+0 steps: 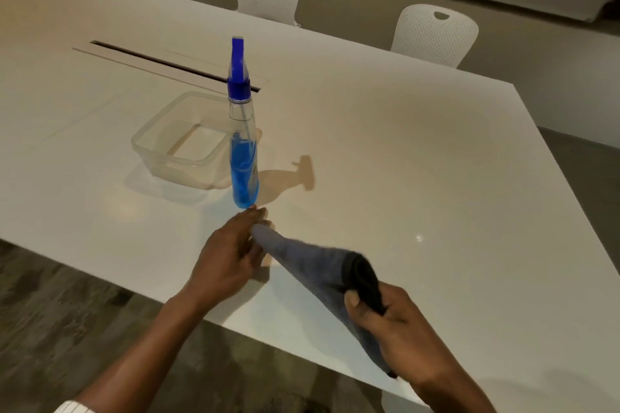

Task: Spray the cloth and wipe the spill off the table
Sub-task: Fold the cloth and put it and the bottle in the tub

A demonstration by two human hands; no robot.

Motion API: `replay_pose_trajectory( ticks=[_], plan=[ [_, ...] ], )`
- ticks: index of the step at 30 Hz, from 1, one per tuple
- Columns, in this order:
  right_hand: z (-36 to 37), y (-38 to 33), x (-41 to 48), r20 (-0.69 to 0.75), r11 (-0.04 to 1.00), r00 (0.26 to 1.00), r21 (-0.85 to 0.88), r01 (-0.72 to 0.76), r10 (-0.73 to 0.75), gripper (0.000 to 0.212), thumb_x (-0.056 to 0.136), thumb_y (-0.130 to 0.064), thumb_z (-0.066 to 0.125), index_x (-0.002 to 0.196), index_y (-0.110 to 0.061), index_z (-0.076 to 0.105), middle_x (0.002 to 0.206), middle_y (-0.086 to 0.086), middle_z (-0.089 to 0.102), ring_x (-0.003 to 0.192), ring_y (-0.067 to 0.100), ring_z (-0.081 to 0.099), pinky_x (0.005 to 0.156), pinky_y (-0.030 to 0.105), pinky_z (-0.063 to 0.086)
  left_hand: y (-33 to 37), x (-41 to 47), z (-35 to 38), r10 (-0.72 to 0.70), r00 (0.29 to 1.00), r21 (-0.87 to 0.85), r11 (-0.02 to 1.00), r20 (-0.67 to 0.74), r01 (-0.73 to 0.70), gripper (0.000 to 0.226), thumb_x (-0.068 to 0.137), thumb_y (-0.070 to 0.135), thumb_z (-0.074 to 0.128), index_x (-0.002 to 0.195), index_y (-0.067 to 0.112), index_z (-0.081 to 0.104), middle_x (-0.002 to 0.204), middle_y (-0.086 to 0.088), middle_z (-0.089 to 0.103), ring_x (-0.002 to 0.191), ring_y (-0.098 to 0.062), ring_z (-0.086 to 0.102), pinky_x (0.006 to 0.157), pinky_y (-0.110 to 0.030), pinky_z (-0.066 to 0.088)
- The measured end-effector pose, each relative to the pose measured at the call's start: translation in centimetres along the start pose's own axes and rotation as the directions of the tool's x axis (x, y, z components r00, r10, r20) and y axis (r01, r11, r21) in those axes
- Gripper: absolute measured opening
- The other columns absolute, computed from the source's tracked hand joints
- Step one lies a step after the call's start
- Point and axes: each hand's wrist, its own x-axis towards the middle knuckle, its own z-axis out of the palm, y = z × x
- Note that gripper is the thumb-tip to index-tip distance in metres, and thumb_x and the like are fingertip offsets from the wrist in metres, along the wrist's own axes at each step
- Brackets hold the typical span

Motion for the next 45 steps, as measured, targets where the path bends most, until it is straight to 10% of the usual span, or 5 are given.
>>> replay_pose_trajectory(
  ticks=[4,12,28,33,45],
  plan=[
    [2.1,-2.3,0.1,-0.064,0.91,0.995,0.413,-0.041,0.074,0.07,0.063,-0.077,0.069,0.105,-0.022,0.079,0.104,0.0,0.081,0.096,0.017,0.078,0.077,0.029,0.061,1.4,-1.8,-3.0,-0.16,0.986,-0.317,0.933,0.054,0.169,0.025,0.109,0.013,0.055,0.1,0.029,0.072,0.084,0.015,0.081,0.086,0.009,0.073,0.068,-0.006,0.052],
    [7.1,-5.5,1.8,-0.101,0.645,0.983,0.763,-0.022,0.152,0.05,0.087,-0.05,0.057,0.102,-0.009,0.081,0.12,0.02,0.074,0.108,0.042,0.071,0.106,0.061,0.046,0.7,-4.5,-9.8,-0.103,0.97,-0.823,0.514,0.221,0.242,0.052,0.099,0.056,0.047,0.108,0.022,0.084,0.116,-0.006,0.082,0.111,-0.021,0.077,0.096,-0.041,0.059],
    [9.0,-7.4,3.1,-0.063,0.979,0.986,0.124,0.162,-0.155,0.039,0.093,-0.008,0.07,0.128,-0.025,0.065,0.12,-0.004,0.075,0.107,0.02,0.073,0.078,0.037,0.062,-4.1,-6.6,-18.1,0.029,0.99,-0.769,0.634,0.137,0.088,0.041,0.085,0.001,0.072,0.126,0.01,0.072,0.125,-0.009,0.078,0.113,-0.033,0.077,0.086,-0.051,0.067],
    [8.5,-8.2,5.3,-0.059,0.896,0.918,0.2,0.395,-0.392,0.044,0.091,0.023,0.046,0.092,-0.006,0.079,0.114,0.016,0.075,0.112,0.035,0.07,0.091,0.046,0.059,-4.3,-5.9,-18.4,0.072,0.996,-0.777,0.629,0.052,-0.005,0.038,0.082,-0.025,0.064,0.082,0.01,0.082,0.127,-0.015,0.075,0.124,-0.035,0.07,0.101,-0.056,0.059],
    [5.9,-7.9,8.6,0.048,0.863,0.892,0.282,0.419,-0.449,0.053,0.08,0.033,0.042,0.066,-0.007,0.074,0.112,0.022,0.073,0.112,0.042,0.066,0.098,0.061,0.051,-4.2,-4.4,-16.9,-0.029,0.961,-0.931,0.242,0.275,0.274,0.032,0.088,0.007,0.041,0.088,-0.003,0.071,0.137,-0.041,0.06,0.127,-0.056,0.06,0.117,-0.071,0.037]
  ],
)
